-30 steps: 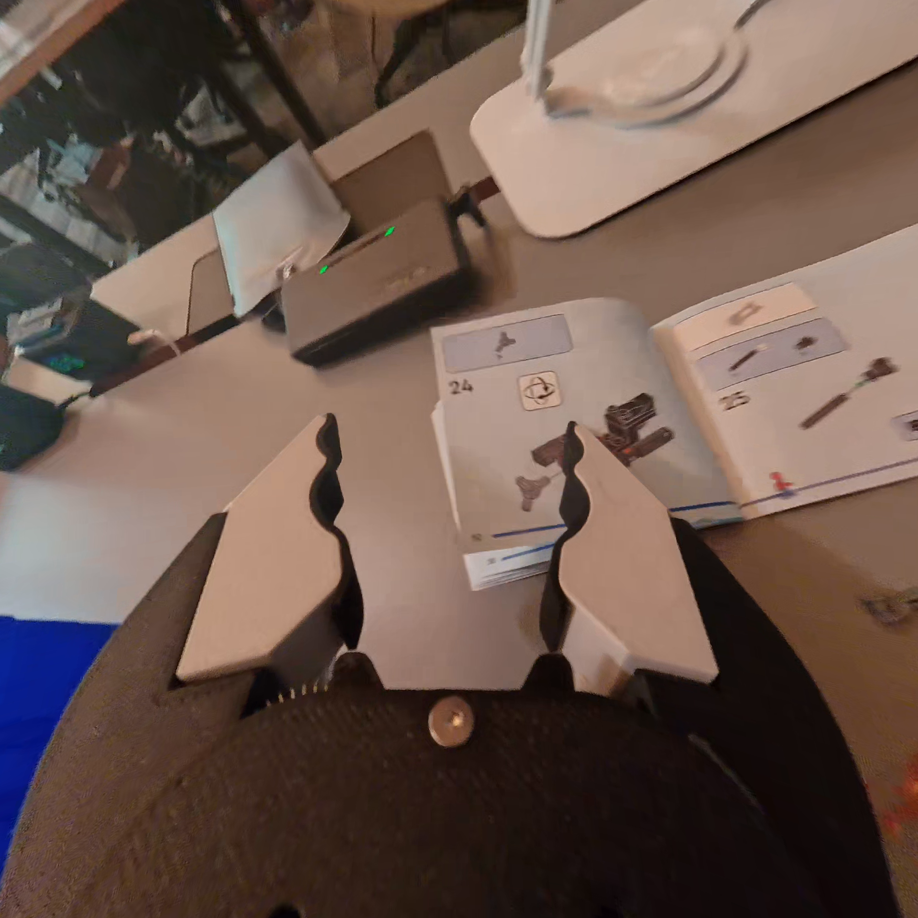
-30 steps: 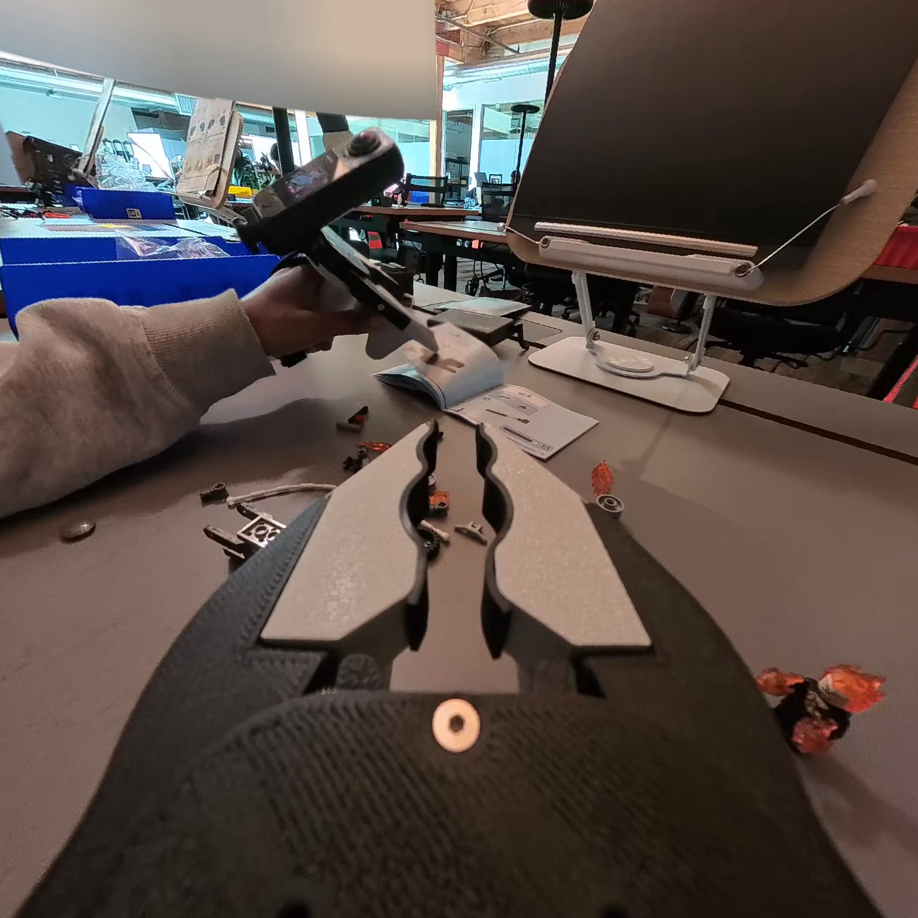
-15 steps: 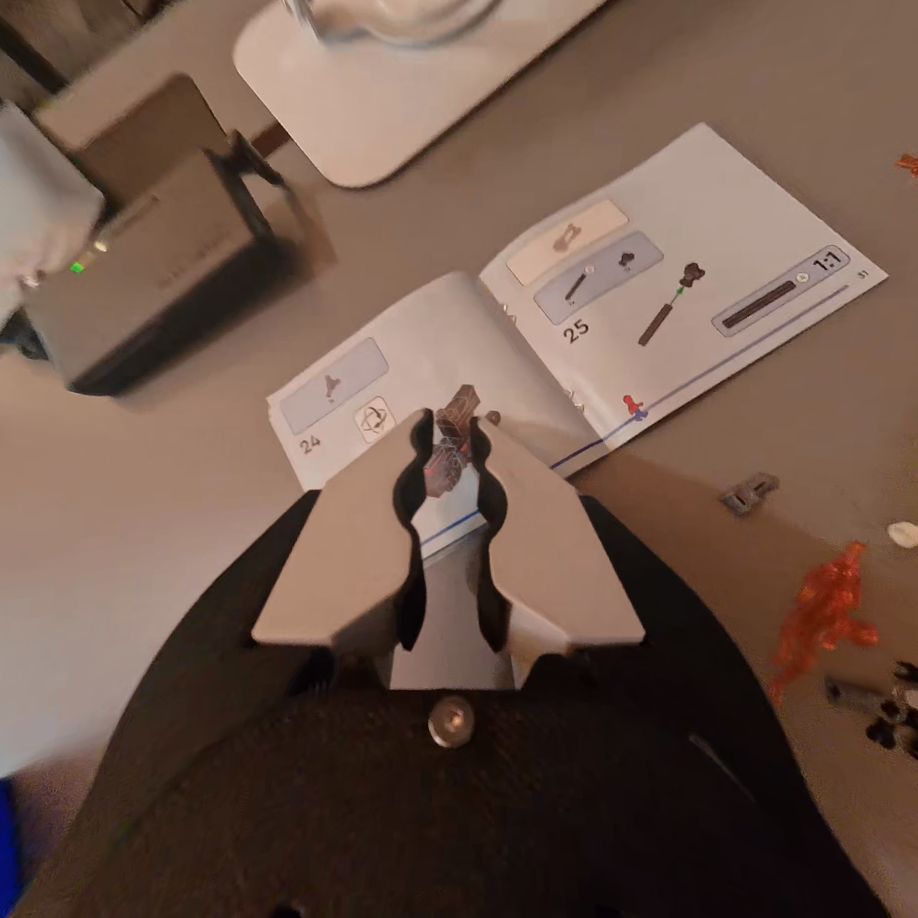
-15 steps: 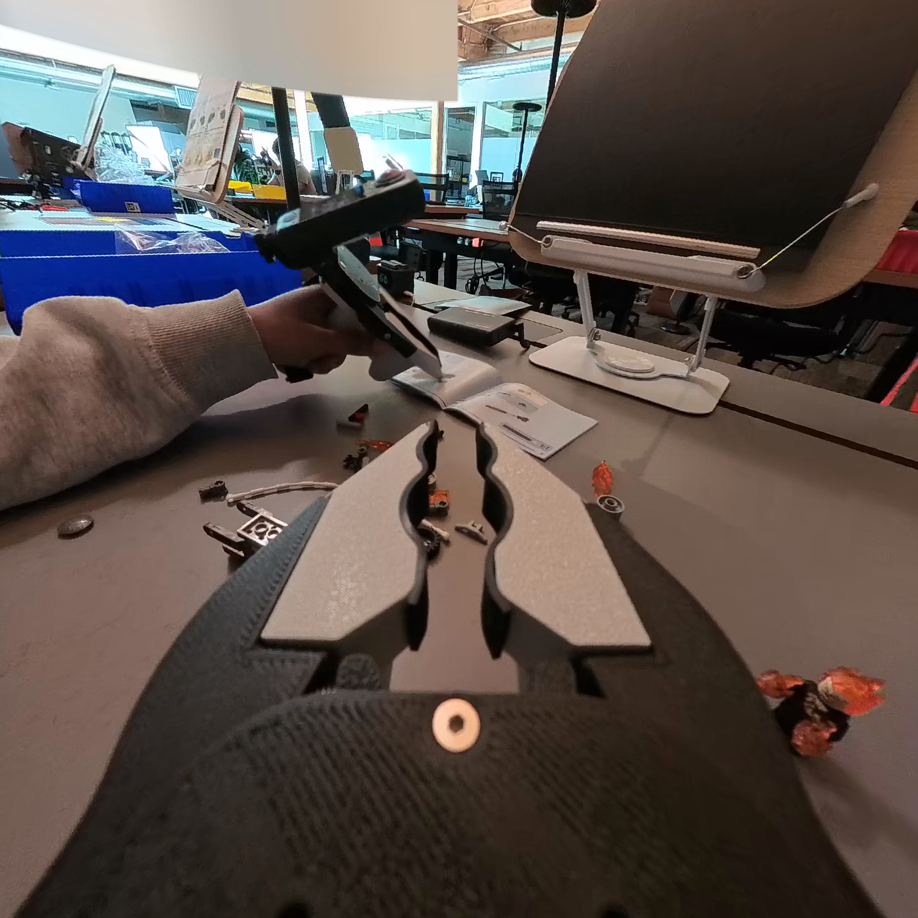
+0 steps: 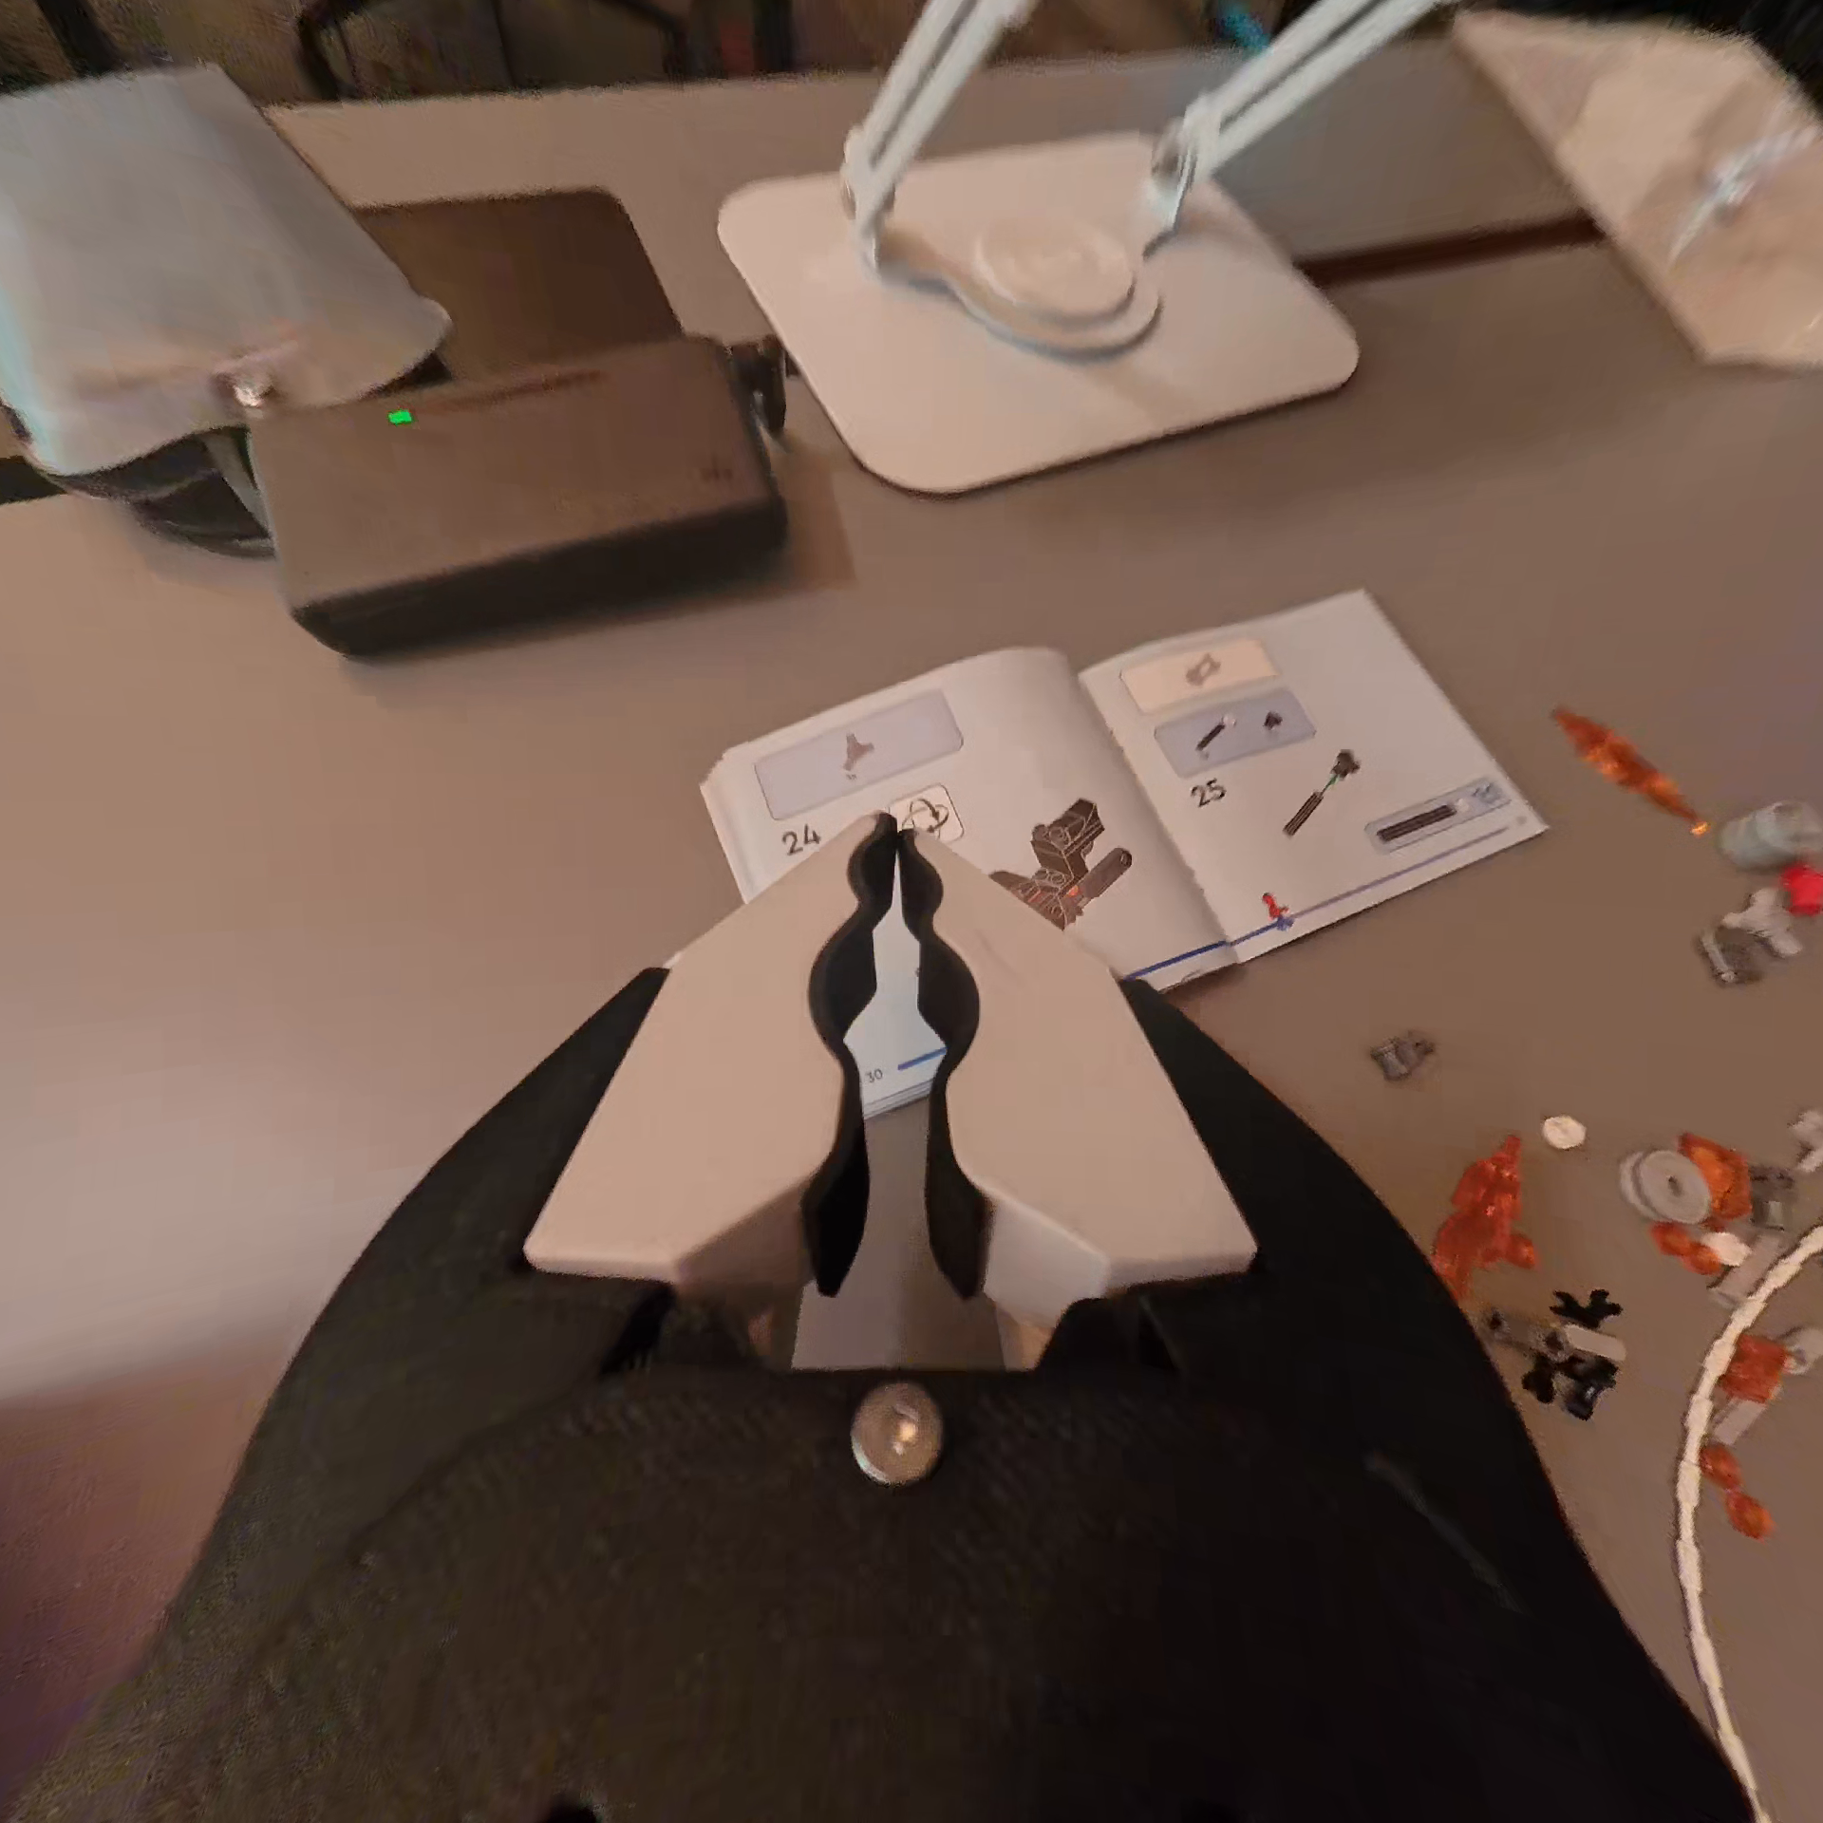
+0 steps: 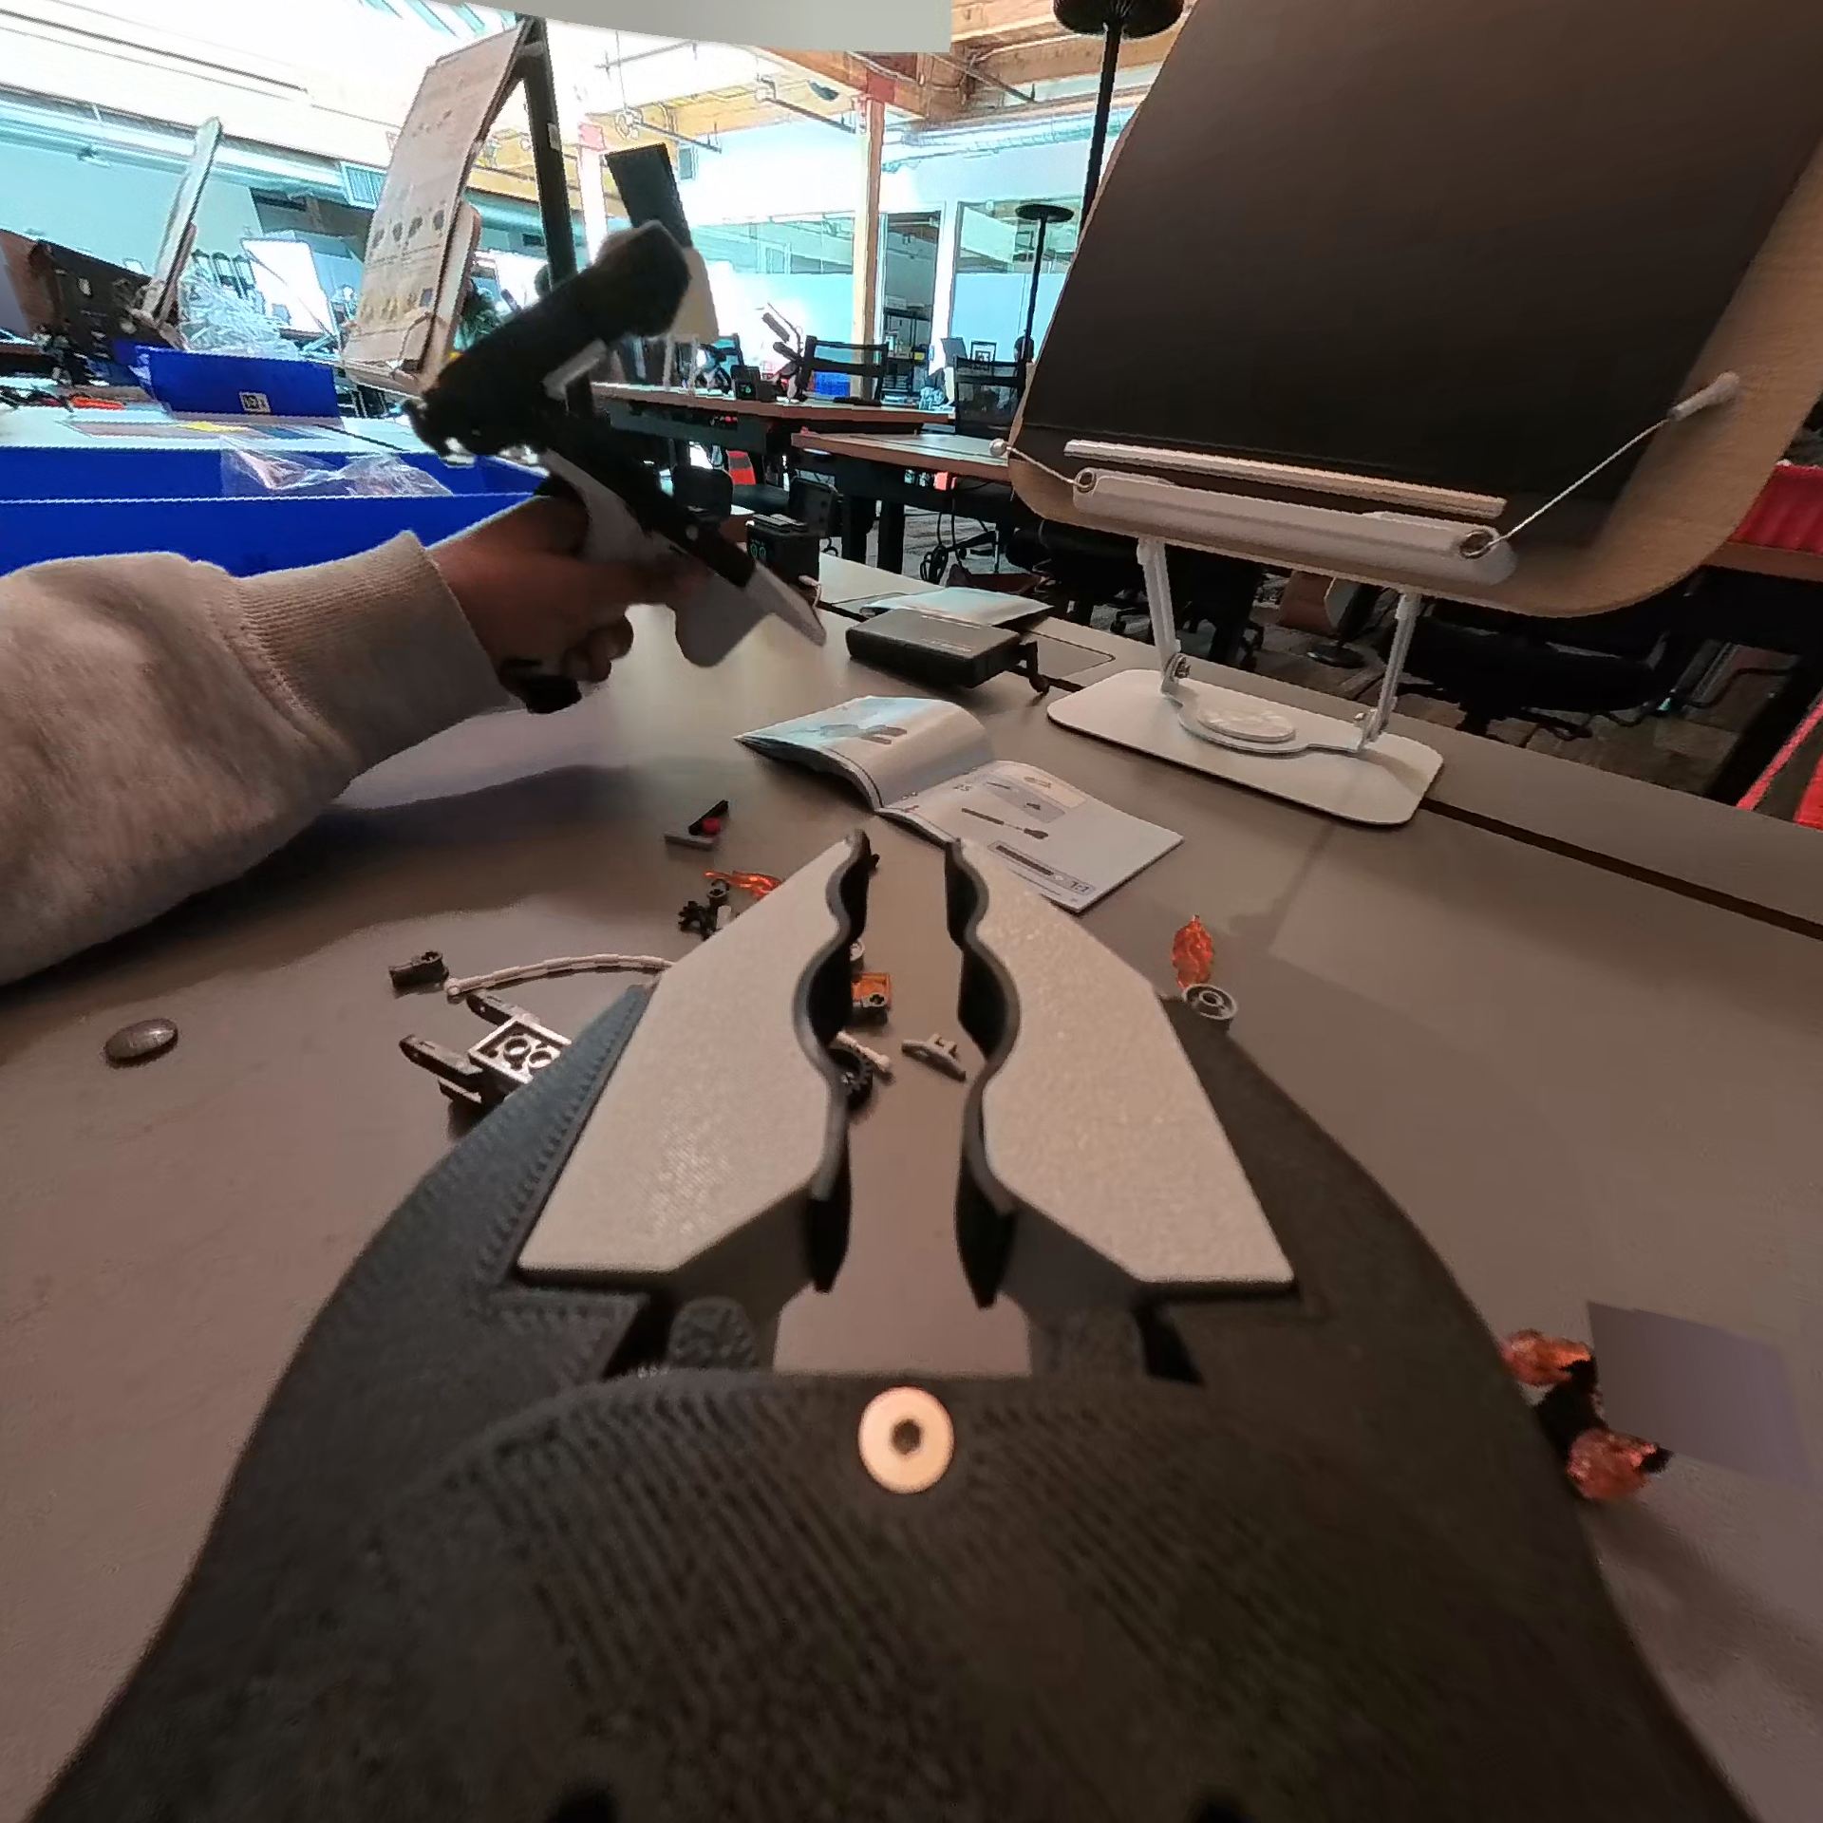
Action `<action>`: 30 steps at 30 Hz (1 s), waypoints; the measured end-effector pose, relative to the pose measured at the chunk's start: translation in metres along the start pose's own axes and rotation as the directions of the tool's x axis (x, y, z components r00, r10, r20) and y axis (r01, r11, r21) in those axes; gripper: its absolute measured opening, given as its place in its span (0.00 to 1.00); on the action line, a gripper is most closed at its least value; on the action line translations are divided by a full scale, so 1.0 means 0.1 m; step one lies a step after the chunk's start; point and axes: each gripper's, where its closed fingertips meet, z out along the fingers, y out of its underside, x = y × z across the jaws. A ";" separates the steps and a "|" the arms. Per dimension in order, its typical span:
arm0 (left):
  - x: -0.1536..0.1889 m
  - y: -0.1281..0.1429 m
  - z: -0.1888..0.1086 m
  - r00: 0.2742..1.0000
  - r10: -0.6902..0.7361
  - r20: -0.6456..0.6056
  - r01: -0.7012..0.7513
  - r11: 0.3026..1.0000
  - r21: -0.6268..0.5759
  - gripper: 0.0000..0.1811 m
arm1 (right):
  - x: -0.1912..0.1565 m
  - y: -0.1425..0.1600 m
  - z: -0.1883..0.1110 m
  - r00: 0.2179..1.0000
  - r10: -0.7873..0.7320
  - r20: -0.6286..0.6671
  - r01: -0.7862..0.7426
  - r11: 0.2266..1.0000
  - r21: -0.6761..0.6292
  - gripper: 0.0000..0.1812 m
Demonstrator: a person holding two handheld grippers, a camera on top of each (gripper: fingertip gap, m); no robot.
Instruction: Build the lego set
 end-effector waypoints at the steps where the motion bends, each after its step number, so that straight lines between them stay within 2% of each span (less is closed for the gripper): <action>1: 0.02 -0.04 -0.04 0.999 -0.005 -0.032 0.006 0.999 0.036 0.00 | 0.00 0.00 0.00 1.000 -0.001 0.000 0.001 1.000 -0.001 0.07; 6: 0.09 -0.12 -0.12 0.991 -0.041 -0.124 0.055 0.992 0.117 0.01 | -0.01 0.01 0.01 1.000 -0.009 -0.002 0.009 1.000 -0.006 0.07; 9: 0.10 -0.14 -0.14 0.990 -0.039 -0.132 0.056 0.990 0.133 0.01 | -0.01 0.01 0.01 1.000 -0.015 -0.003 0.015 1.000 -0.007 0.07; 20: 0.17 -0.11 -0.11 0.987 -0.016 -0.160 0.036 0.992 0.124 0.07 | -0.01 0.01 0.01 1.000 -0.018 -0.005 0.018 1.000 -0.004 0.07; 30: 0.18 -0.04 -0.04 0.988 -0.014 -0.154 0.028 0.996 0.089 0.07 | -0.01 0.01 0.01 1.000 -0.018 -0.006 0.018 1.000 -0.003 0.07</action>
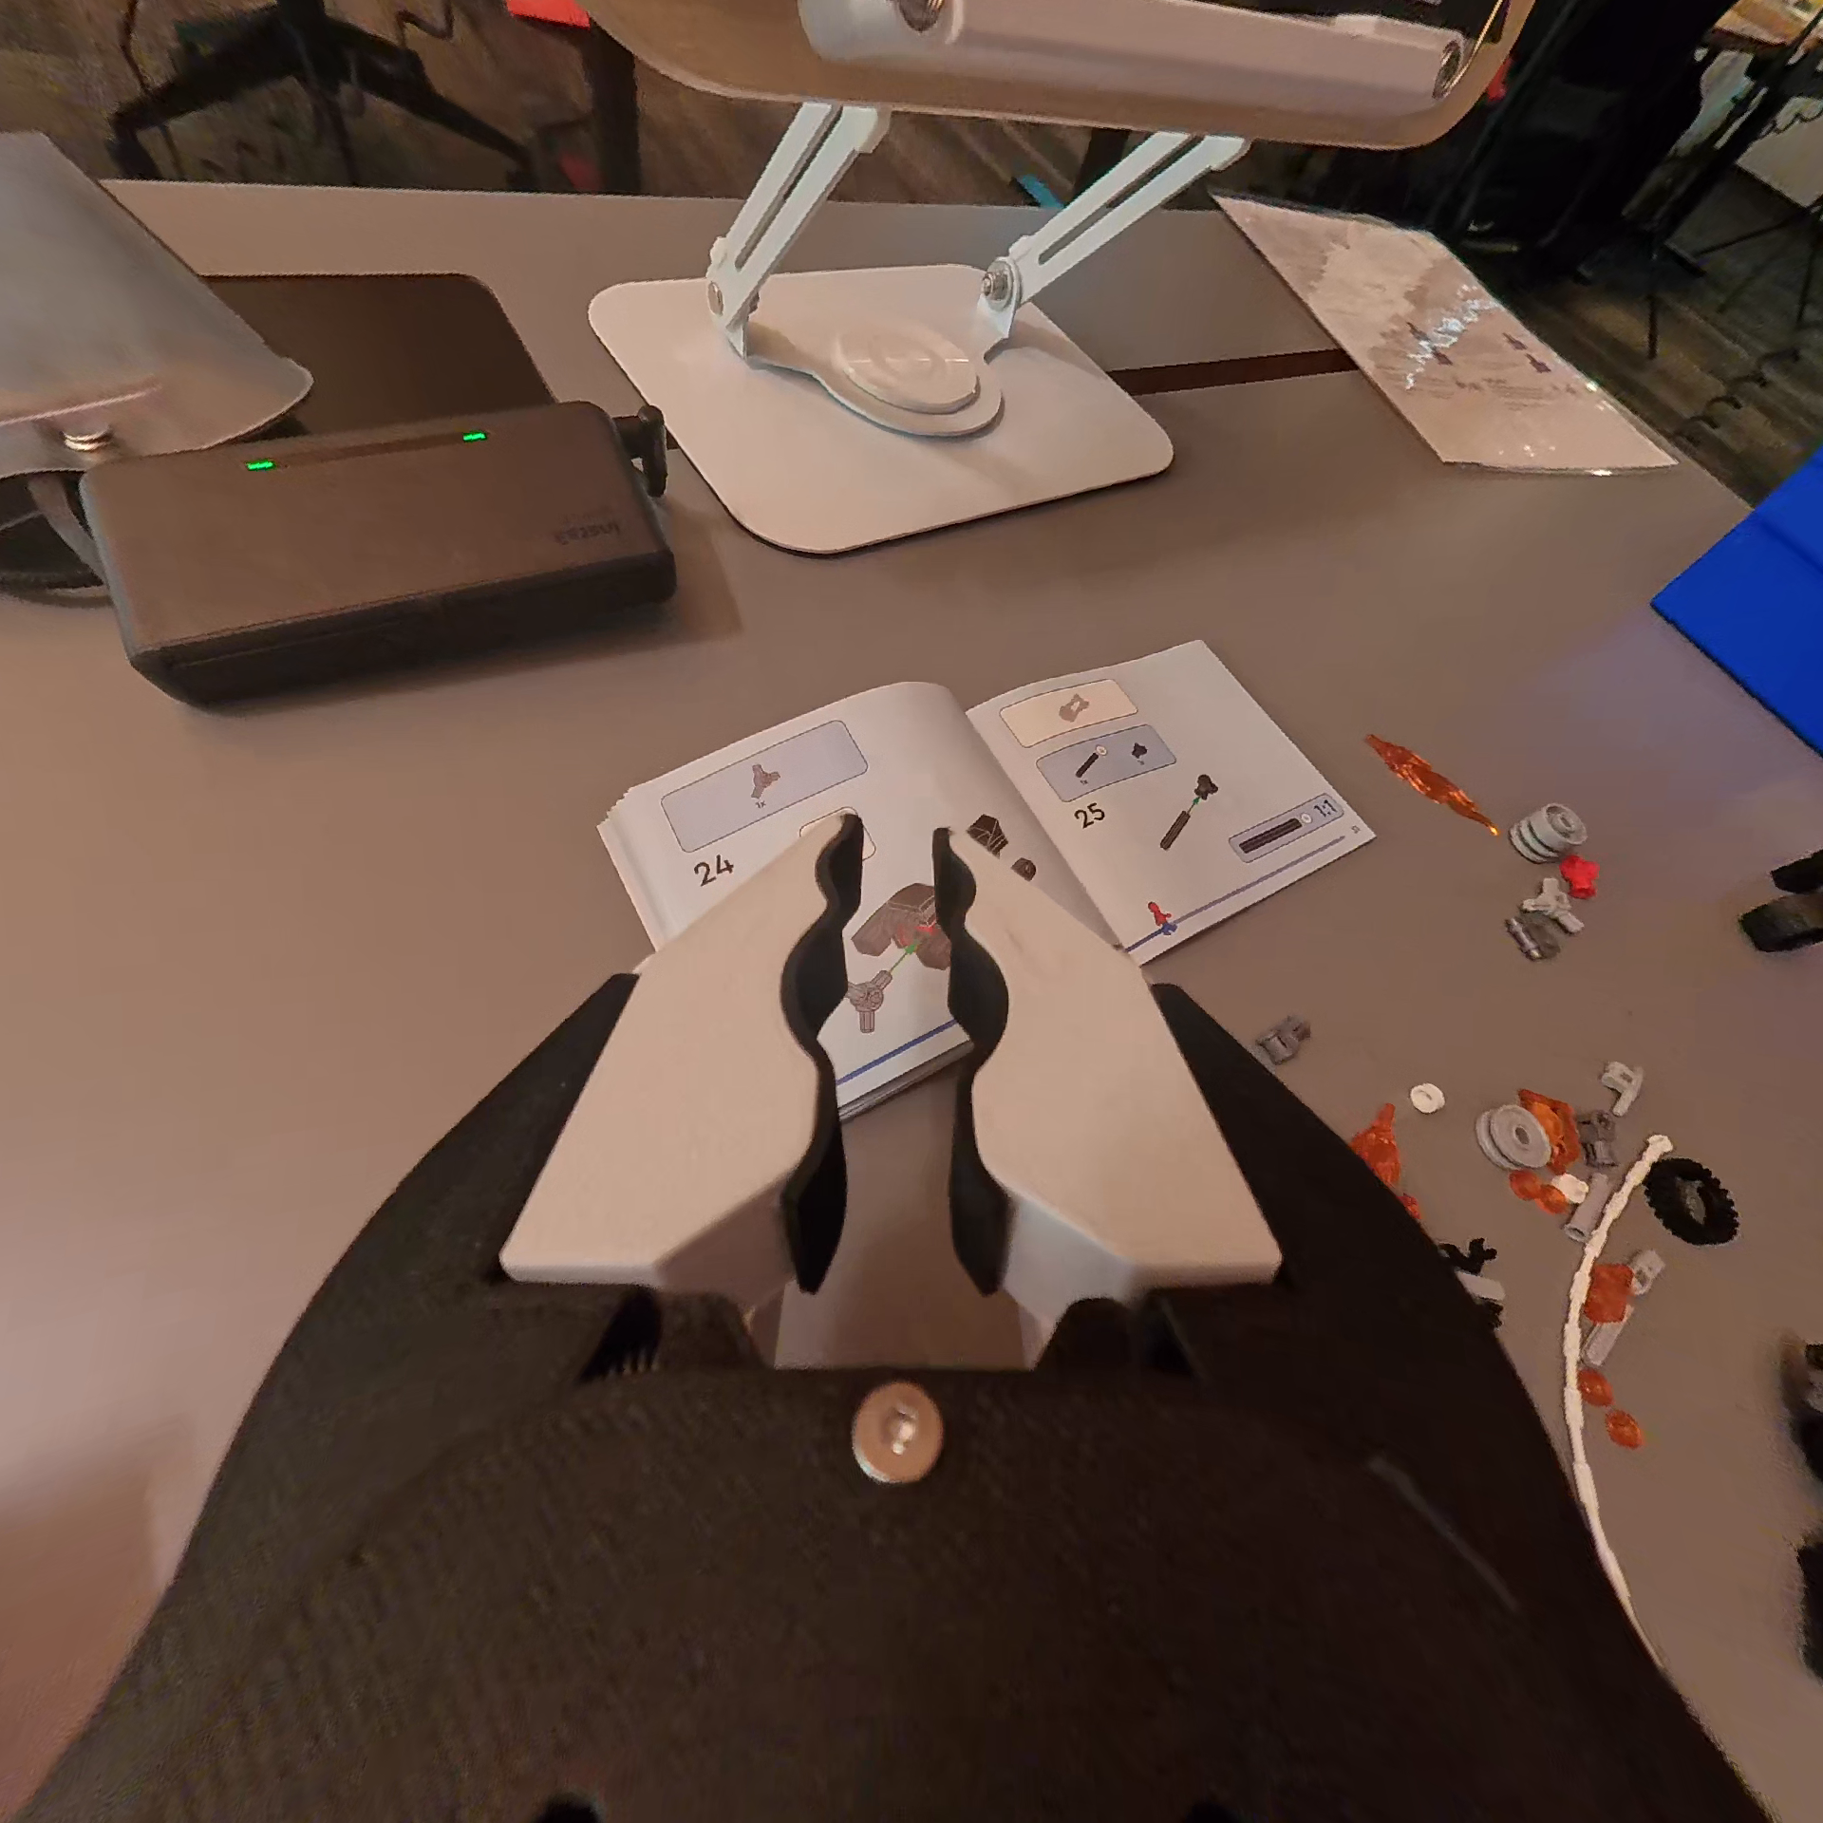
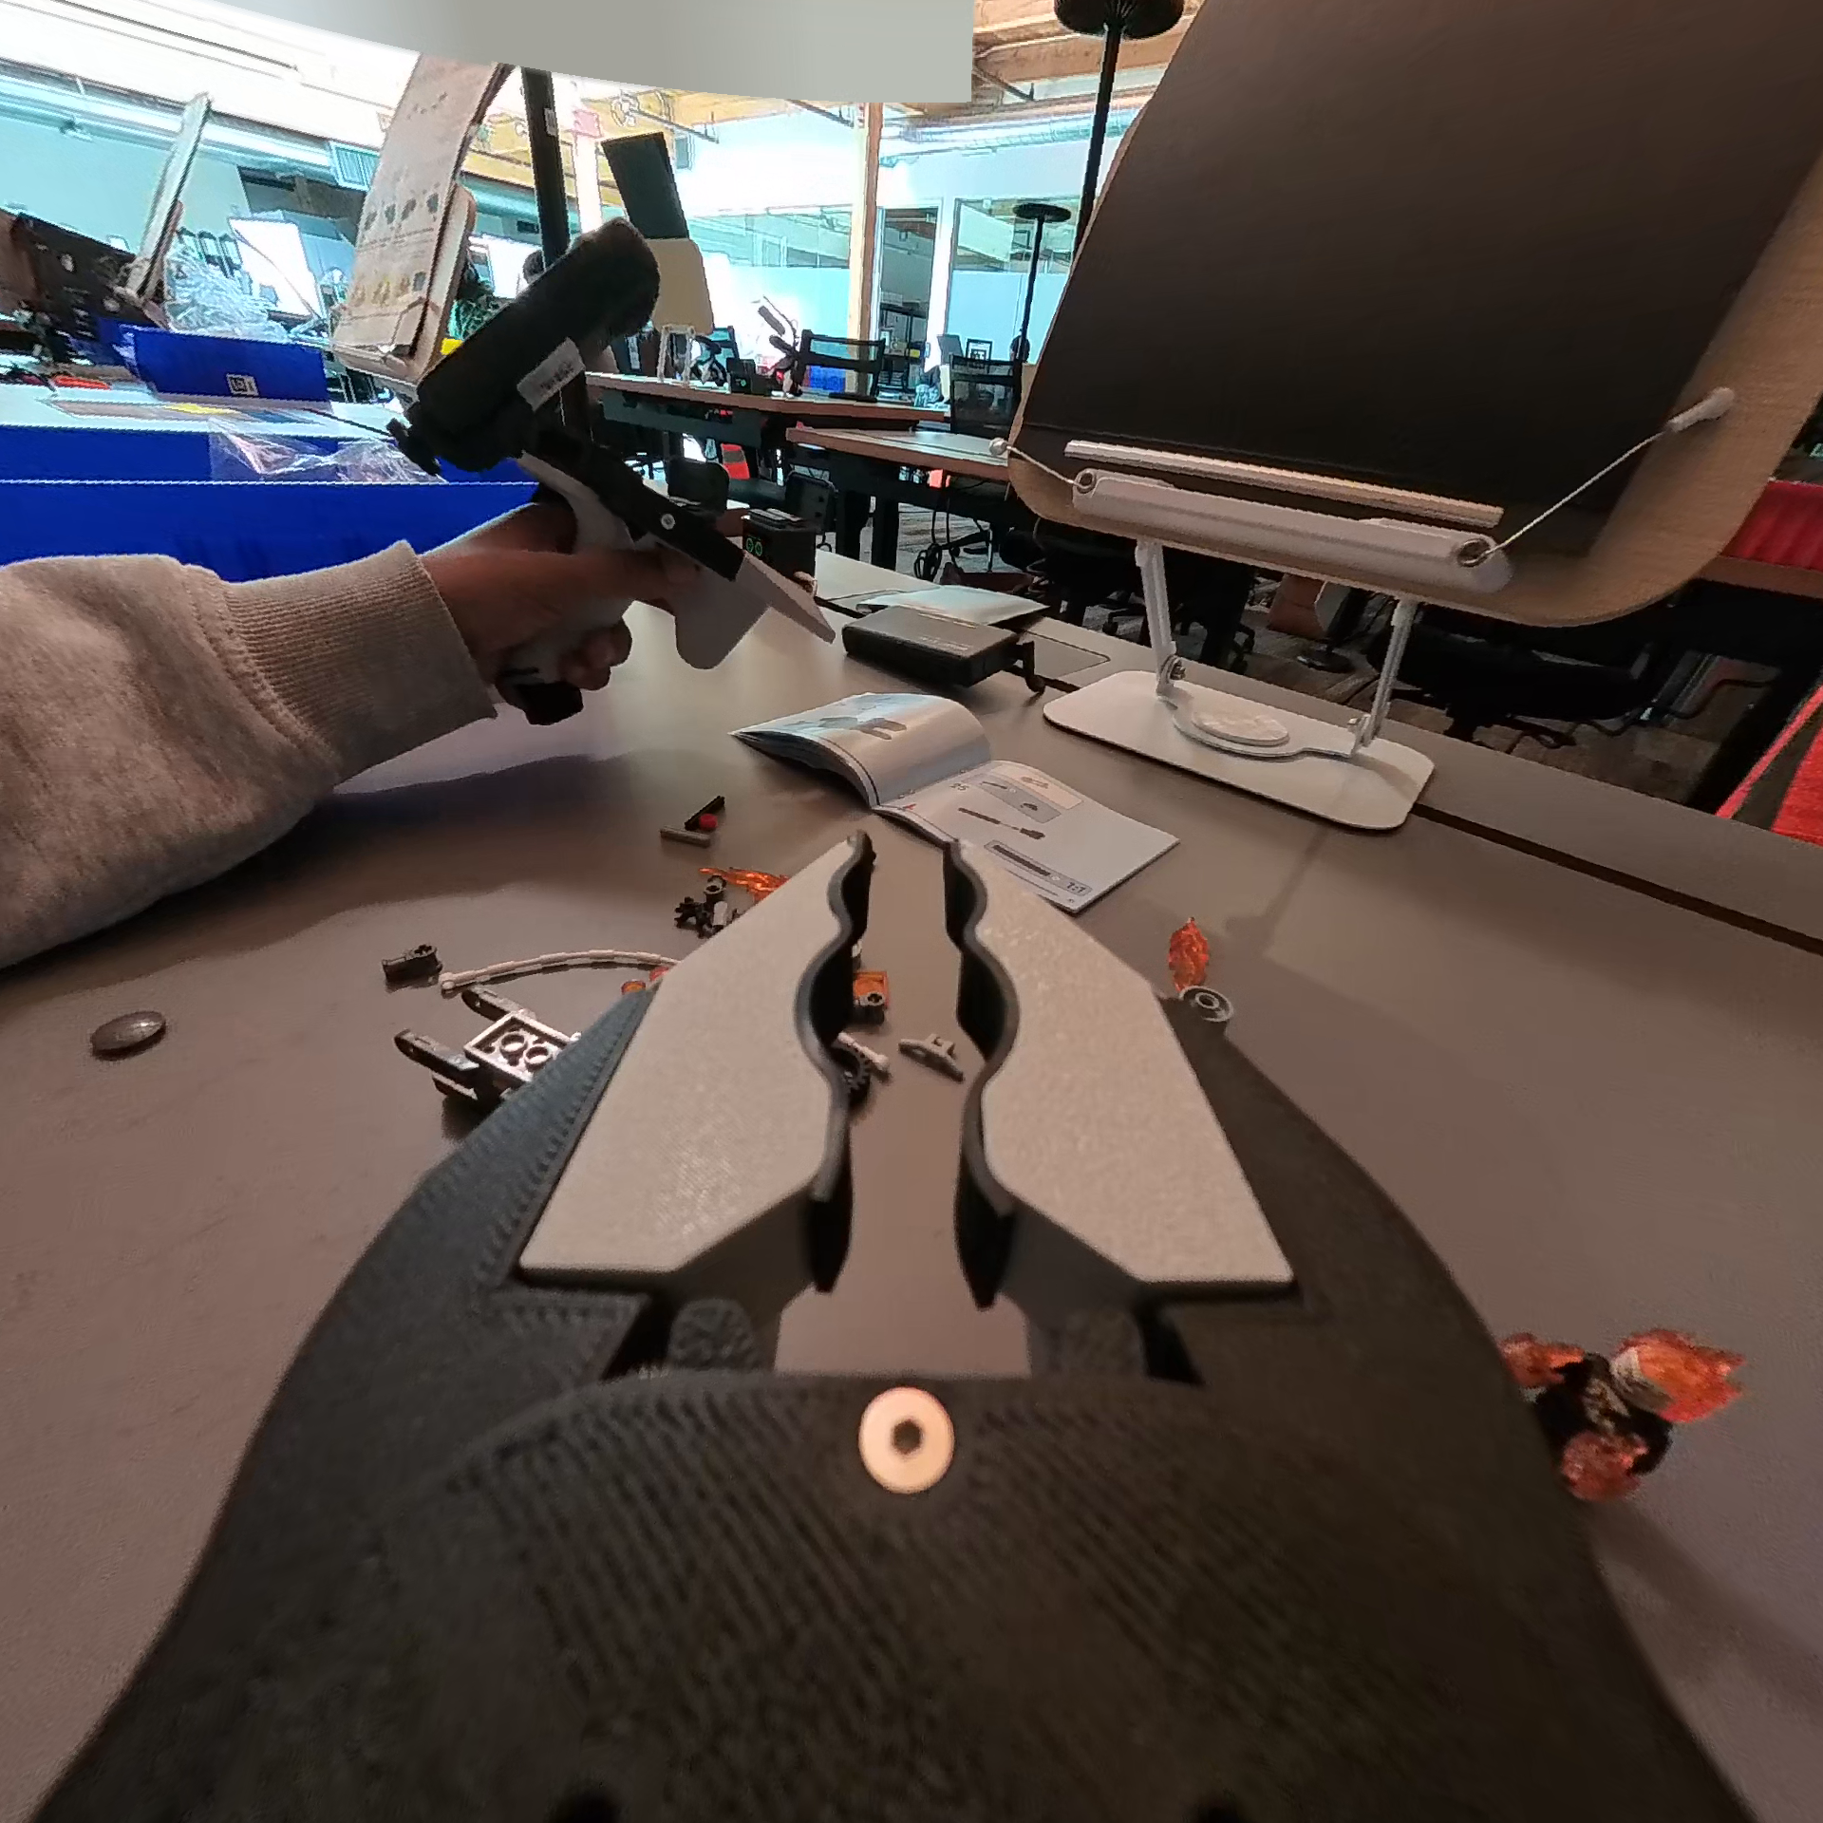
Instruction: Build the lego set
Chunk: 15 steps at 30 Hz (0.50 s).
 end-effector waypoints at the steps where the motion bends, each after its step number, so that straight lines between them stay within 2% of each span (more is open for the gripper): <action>1: -0.01 0.01 0.00 1.000 0.002 0.005 -0.002 1.000 -0.002 0.07 | 0.00 0.00 0.00 1.000 0.000 0.000 0.000 1.000 0.000 0.07; 15: -0.03 0.05 0.03 1.000 0.005 0.021 -0.005 1.000 -0.020 0.06 | 0.00 0.00 0.00 1.000 -0.001 0.000 0.001 1.000 0.001 0.07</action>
